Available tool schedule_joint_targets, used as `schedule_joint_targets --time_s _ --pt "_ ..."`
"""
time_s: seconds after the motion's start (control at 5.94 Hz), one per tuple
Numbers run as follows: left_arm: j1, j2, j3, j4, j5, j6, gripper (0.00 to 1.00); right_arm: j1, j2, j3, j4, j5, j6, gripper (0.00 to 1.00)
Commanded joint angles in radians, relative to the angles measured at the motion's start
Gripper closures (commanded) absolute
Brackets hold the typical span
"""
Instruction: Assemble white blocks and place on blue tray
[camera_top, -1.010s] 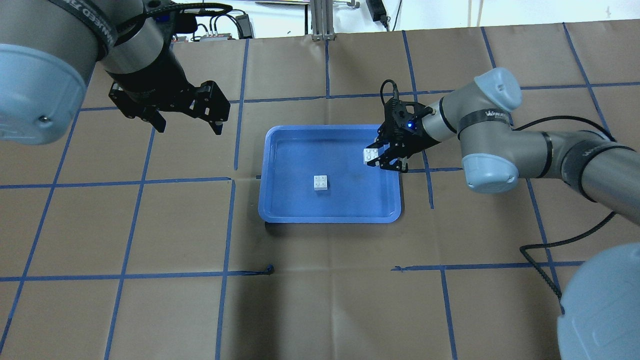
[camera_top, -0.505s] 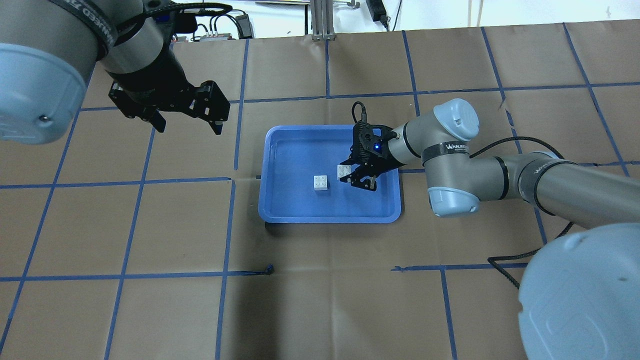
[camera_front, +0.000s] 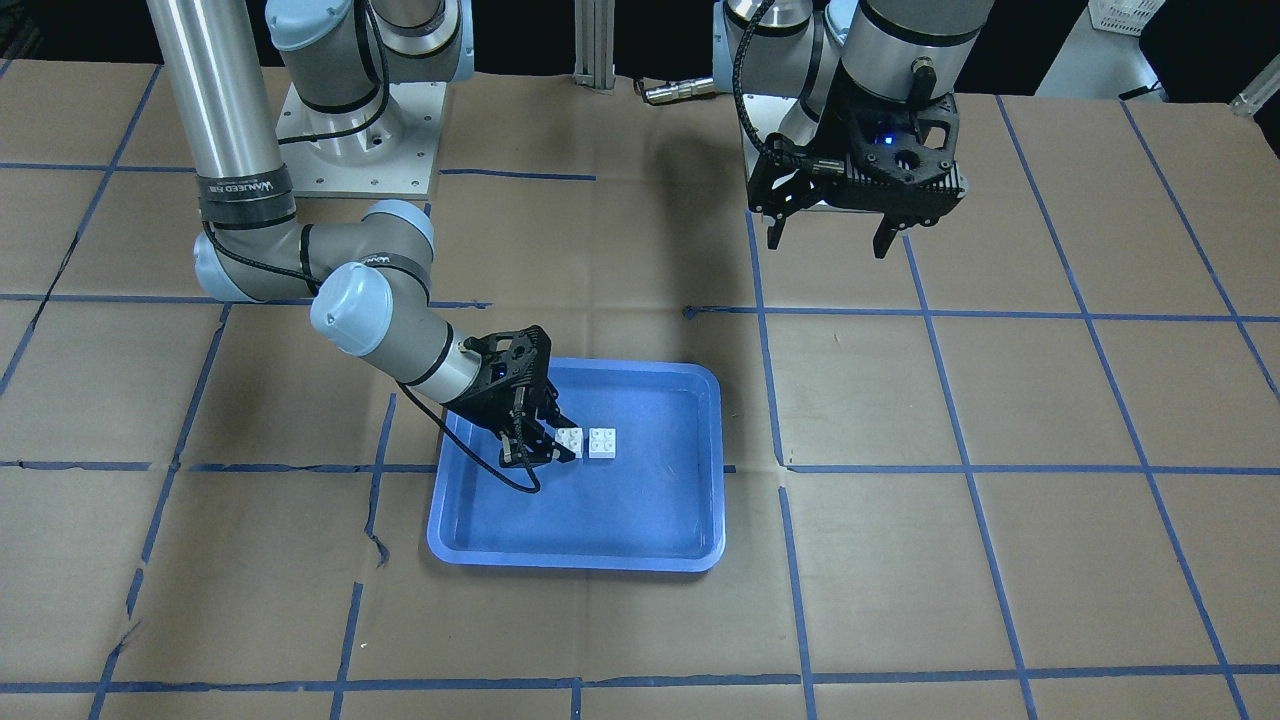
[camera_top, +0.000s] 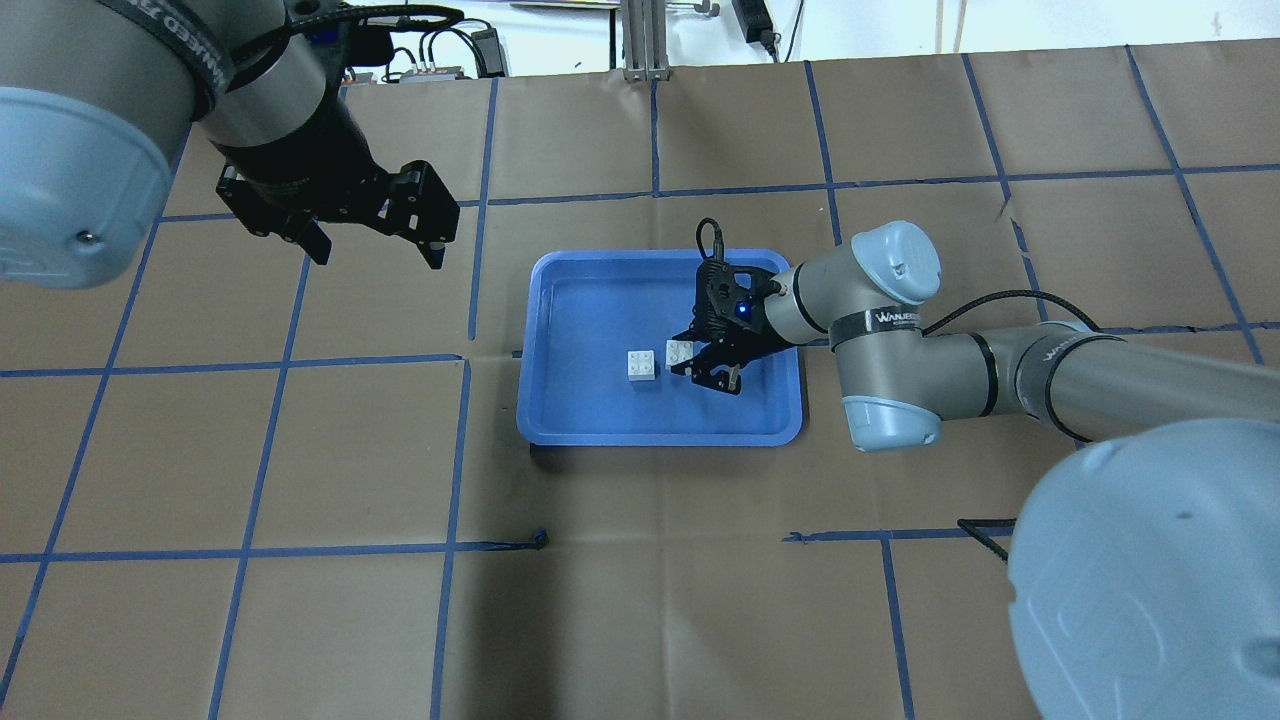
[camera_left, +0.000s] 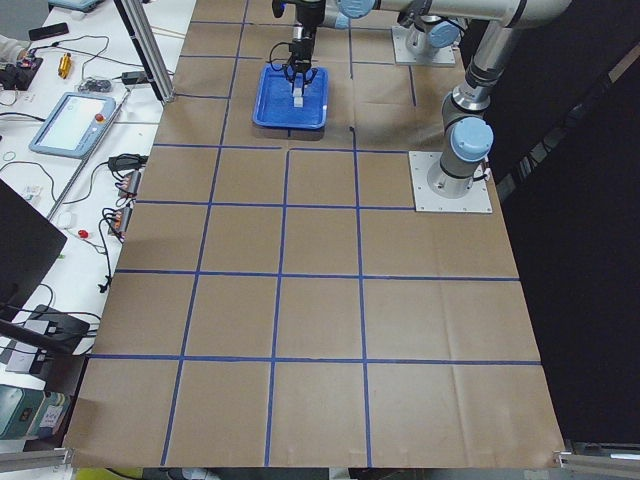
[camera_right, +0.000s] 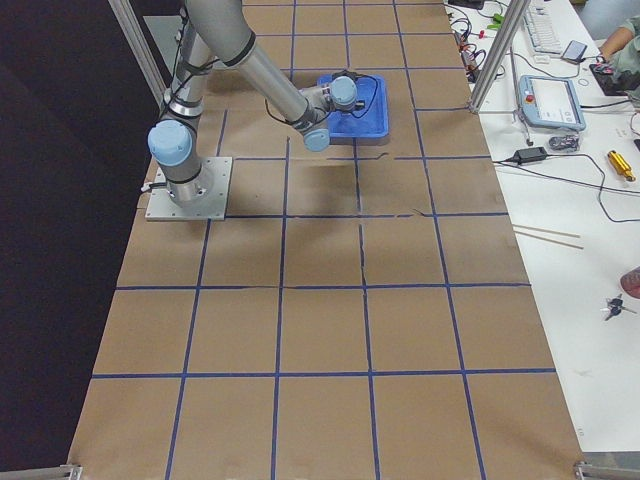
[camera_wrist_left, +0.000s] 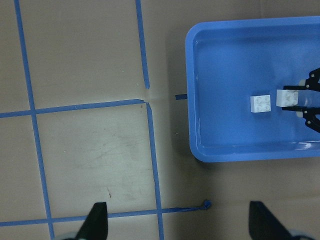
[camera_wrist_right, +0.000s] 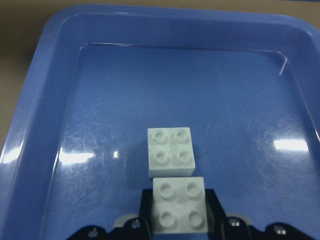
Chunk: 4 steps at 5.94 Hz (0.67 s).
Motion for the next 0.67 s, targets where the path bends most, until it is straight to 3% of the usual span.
schedule_joint_targets --time_s 0.0,0.5 --pt "-0.001 0.000 0.000 0.000 0.000 0.000 0.01 0.015 0.005 0.000 -0.005 -0.002 0.031 0.75" --pt "-0.001 0.000 0.000 0.000 0.000 0.000 0.01 0.015 0.006 0.000 -0.005 -0.025 0.033 0.74"
